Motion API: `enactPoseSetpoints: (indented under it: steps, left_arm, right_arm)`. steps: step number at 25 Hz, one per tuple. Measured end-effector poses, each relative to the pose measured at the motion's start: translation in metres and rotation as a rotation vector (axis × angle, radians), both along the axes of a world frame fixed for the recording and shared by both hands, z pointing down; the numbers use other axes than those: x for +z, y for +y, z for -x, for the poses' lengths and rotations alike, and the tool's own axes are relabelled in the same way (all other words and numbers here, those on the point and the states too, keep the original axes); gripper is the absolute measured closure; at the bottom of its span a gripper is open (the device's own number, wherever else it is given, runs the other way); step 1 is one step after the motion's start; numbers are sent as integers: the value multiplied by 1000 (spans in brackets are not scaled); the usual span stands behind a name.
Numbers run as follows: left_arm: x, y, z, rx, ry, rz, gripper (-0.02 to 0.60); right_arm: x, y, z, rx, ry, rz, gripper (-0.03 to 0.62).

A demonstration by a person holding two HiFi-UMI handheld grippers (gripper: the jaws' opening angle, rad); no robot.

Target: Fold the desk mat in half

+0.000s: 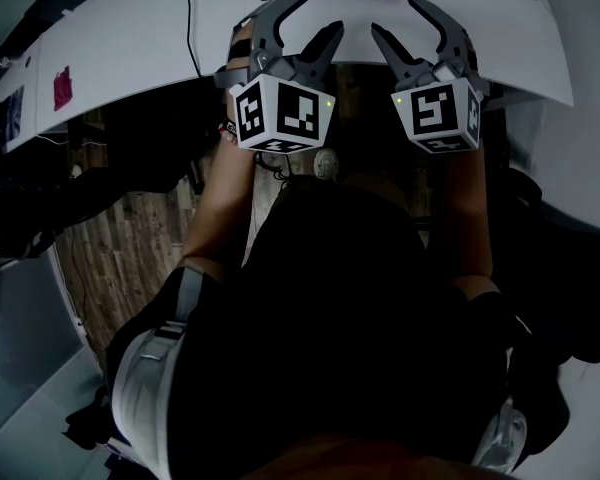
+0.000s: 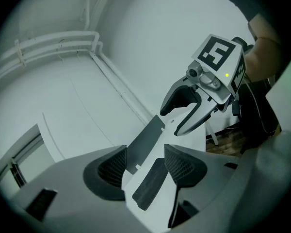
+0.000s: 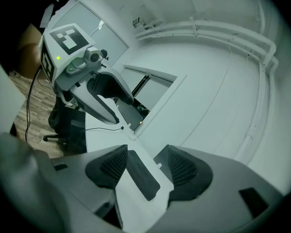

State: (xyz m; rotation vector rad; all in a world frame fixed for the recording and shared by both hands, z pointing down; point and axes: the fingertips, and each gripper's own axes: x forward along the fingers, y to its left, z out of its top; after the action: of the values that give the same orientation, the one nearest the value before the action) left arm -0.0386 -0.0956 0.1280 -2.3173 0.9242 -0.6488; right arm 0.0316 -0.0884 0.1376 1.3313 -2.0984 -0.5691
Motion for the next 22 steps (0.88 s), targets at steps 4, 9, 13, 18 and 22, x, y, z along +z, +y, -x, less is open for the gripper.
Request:
enactPoseSetpoints:
  steps: [4,9,13,18,22]
  left_arm:
    - [-5,44,-7,3,12,14,330]
    - [-7,113,-21,4,30,19,330]
    - [-4,167,-30,14,28,21,330]
    - [-9,226,-34,22,33,10,330]
    - [-13,266,-39,26,14,-9,330]
  right_arm:
    - [-7,42,-5,-13,-30,-10,339]
    - [-7,109,-24,-9,-58,-24,339]
    - [-8,162,-32,-4,-106,-49,339]
    - [-12,220,-26,-23,-136,-65,339]
    - [-12,260,-33,-27,-112,-72,339]
